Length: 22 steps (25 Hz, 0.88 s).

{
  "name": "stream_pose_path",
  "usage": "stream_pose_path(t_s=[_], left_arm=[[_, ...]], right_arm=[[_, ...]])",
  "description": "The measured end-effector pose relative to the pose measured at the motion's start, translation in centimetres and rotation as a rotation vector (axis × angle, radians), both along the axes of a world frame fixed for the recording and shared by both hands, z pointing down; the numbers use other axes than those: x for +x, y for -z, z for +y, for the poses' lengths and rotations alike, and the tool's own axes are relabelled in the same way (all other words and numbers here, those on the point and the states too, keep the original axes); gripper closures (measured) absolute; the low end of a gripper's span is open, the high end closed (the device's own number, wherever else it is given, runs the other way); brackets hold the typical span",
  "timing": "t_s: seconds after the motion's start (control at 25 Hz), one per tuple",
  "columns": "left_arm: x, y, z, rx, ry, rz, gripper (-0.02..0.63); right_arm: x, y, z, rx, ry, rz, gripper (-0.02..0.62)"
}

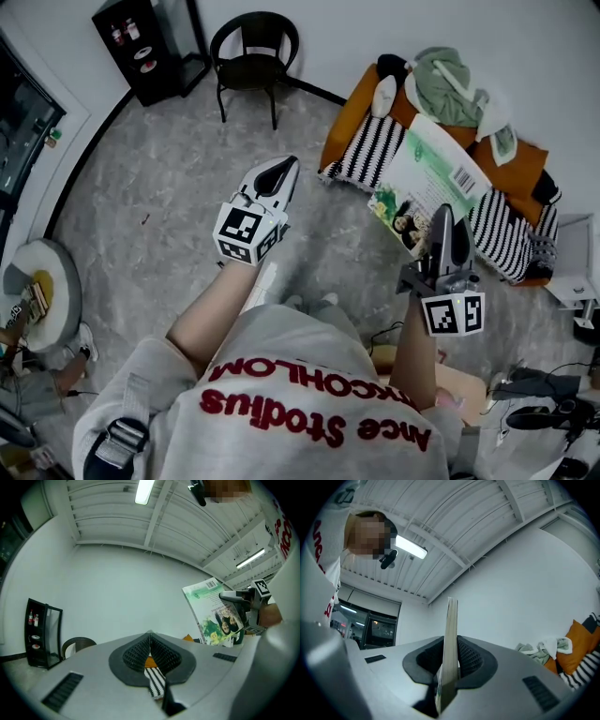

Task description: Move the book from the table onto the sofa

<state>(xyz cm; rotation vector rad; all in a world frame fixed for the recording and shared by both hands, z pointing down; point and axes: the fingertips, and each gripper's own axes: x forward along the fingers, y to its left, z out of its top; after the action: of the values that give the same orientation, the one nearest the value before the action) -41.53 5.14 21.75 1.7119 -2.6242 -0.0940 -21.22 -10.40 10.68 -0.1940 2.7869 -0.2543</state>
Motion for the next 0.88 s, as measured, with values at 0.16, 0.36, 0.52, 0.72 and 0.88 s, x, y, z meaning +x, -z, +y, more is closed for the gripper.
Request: stream_pose_path(t_s=[0.16,0.36,0.52,0.72,0.88], left_arm=[[0.8,-0.3,0.1,-0.005,0.018,-0.006,0.589],[-3.7,0.6,-4.8,-0.021,0.052,0.011,0.589],[-4.9,0.2,-5.8,-0.011,0.079,0.003,0.589],[-4.7,-0.1,-6.6,0.017,0.104,-0.021,0.589],[-7.0,1.3,-15.9,-0.008,0.101,-0.008,0.589]], right_arm=[[0.1,-0.5,-0.4,-0.007,0.021,-0.007,0.511],[-5.3,0.7,-6.4,-0.030,0.054,0.000,0.511],[-6.6,0.4,-7.9,-0.014,0.080,-0.016,0.511],[-6.6,0.0,-9.0,0.012,0.102,-0.039,0.511],[-9.2,1.5,-18.6,-0.017,0.099,-0.036,0.511]])
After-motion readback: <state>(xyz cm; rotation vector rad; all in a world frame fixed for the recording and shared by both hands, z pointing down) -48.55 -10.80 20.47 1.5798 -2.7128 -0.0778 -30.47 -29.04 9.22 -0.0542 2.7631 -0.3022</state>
